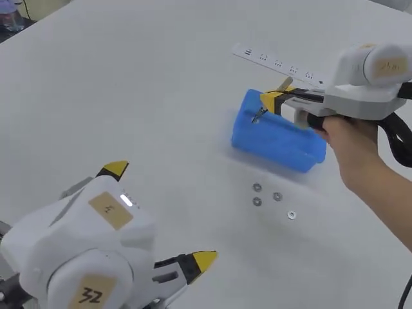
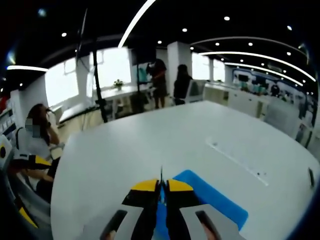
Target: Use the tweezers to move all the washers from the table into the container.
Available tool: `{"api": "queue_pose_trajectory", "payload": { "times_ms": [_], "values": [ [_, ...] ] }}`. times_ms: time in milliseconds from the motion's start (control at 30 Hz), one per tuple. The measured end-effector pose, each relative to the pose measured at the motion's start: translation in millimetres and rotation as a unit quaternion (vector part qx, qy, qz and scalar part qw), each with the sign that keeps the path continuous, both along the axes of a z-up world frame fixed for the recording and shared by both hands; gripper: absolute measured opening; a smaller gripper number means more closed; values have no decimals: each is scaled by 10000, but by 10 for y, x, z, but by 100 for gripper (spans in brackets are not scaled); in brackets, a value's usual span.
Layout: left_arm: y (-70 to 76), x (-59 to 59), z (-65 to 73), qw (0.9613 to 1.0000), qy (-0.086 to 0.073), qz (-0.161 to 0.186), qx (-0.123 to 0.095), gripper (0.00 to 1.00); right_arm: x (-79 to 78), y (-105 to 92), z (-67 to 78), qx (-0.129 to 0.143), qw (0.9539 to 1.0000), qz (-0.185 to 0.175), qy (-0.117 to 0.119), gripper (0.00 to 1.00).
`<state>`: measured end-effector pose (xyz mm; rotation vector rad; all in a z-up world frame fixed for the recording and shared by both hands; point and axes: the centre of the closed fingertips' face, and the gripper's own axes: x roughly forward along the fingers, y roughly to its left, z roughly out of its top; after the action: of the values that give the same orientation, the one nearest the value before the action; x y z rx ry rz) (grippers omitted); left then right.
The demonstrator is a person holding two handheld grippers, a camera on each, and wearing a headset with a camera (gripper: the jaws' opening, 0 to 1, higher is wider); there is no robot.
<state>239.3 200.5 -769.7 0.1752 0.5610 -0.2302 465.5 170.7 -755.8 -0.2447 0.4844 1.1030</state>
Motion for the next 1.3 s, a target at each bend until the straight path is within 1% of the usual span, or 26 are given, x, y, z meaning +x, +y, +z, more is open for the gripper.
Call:
{"api": "queue_pose_trajectory", "payload": {
  "times_ms": [67, 133, 200, 267, 367, 400, 467, 500, 600, 667, 733, 767, 833, 1033, 1100, 1200, 1233, 1267, 1300],
  "values": [
    [-3, 0, -5, 10000, 15, -6, -2, 98, 2, 10, -32, -44, 10000, 15, -30, 2],
    [-22, 2, -6, 10000, 27, -31, -76, 99, 29, 31, -102, -84, 9999, 11, -59, 2],
    [-19, 0, -13, 10000, 47, -26, -80, 99, 40, 28, -134, -154, 9998, 30, -99, 2],
    [-16, 2, -11, 10000, 38, -14, -83, 99, 51, 61, -204, -179, 9998, 49, -76, 2],
    [-9, 1, -24, 10000, 68, -6, -70, 99, 66, 58, -221, -100, 9999, 0, -3, 2],
    [-8, 0, -28, 10000, 77, -3, -59, 99, 65, 69, -257, -85, 9999, -5, 61, 2],
    [-7, 1, -29, 10000, 74, -3, -50, 98, 66, 79, -312, -99, 9999, -14, 114, 2],
    [-6, 1, -31, 10000, 76, -2, -47, 98, 90, 84, -335, -113, 9999, -21, 110, 2],
    [-8, 2, -35, 10000, 85, -6, -47, 98, 110, 63, -360, -130, 9997, -85, 181, 2],
    [-5, -3, -50, 9999, 130, -7, -29, 98, 102, 79, -415, -180, 9996, -78, 181, 2],
    [-7, -4, -50, 9999, 127, -12, -21, 98, 107, 72, -430, -214, 9995, -87, 218, 2],
    [-7, -3, -46, 9999, 119, -15, -16, 98, 119, 73, -399, -110, 9997, -134, 195, 2],
    [-8, -4, -45, 9999, 121, -16, -21, 98, 112, 72, -421, -154, 9995, -124, 228, 2],
    [-14, -6, -42, 9999, 121, -34, -7, 98, 106, 73, -430, -198, 9996, -97, 171, 2],
    [-12, -7, -42, 9999, 122, -31, -8, 98, 89, 85, -429, -208, 9996, -83, 191, 2],
    [-14, -5, -37, 9999, 107, -34, -13, 98, 100, 91, -415, -298, 9993, -98, 216, 3],
    [-13, -6, -38, 9999, 108, -36, -6, 98, 109, 91, -407, -317, 9993, -105, 170, 3],
    [-12, -7, -39, 9999, 110, -37, 3, 98, 120, 93, -361, -280, 9995, -110, 85, 3],
    [-13, -7, -38, 9999, 107, -40, 3, 98, 131, 109, -340, -243, 9996, -119, 90, 3]
  ]
}}
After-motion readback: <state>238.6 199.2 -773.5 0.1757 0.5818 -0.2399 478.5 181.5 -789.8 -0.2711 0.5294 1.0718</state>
